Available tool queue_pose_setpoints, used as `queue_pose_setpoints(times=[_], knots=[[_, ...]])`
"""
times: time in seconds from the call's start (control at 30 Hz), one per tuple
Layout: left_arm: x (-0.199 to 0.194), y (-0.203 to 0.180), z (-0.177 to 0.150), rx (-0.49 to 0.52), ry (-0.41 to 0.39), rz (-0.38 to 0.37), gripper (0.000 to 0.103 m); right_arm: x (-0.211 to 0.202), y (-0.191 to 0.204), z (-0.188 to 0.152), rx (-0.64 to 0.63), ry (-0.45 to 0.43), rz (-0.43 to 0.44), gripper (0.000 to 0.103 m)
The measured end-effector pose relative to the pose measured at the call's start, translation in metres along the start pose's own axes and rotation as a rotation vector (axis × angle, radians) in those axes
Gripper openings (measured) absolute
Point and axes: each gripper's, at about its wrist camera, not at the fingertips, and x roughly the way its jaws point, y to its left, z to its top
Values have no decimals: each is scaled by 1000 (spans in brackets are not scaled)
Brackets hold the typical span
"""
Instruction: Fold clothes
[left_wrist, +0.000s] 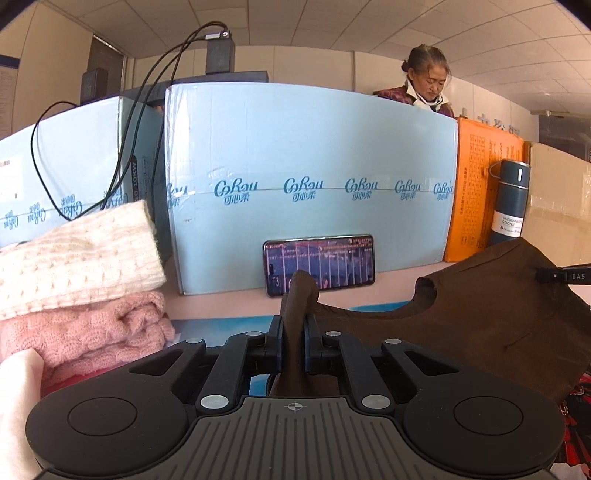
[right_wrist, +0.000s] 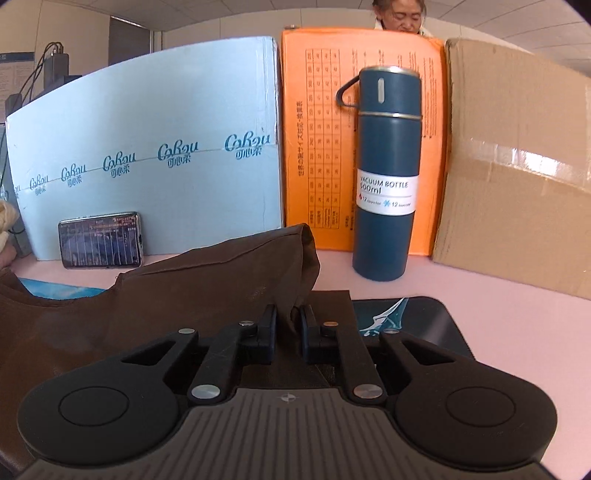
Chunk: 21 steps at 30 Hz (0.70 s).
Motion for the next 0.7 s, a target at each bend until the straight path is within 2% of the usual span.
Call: queue_pose_setpoints(times=[0.13, 0.27, 0.33, 0.43, 0.53, 0.6, 0.63, 0.67, 0.7], knots=[[22, -3, 2, 17, 54, 11, 10, -12, -9, -3, 55, -3, -13, 12], [47, 0, -3, 1, 120, -25, 10, -7, -15, -11, 101, 20, -45, 11], [55, -3, -2, 37, 115, -18, 10, -12, -13, -12, 107, 1, -66, 11], [71, -3, -4, 24, 141, 9, 15, -9, -12, -13, 105, 6, -102, 13], [79, -7, -11, 57, 172, 64, 33, -7, -14, -17, 111, 6, -144, 22], [74, -9, -14, 100, 142, 133, 66, -10, -15, -19, 121, -16, -172, 46], [69, -7, -14, 111, 115, 174, 73, -11, -16, -19, 127, -27, -185, 60], [64, -5, -14, 118, 88, 211, 82, -13, -17, -20, 132, -38, -199, 65], [58, -2, -13, 109, 67, 230, 84, -14, -17, -21, 137, -50, -213, 66]])
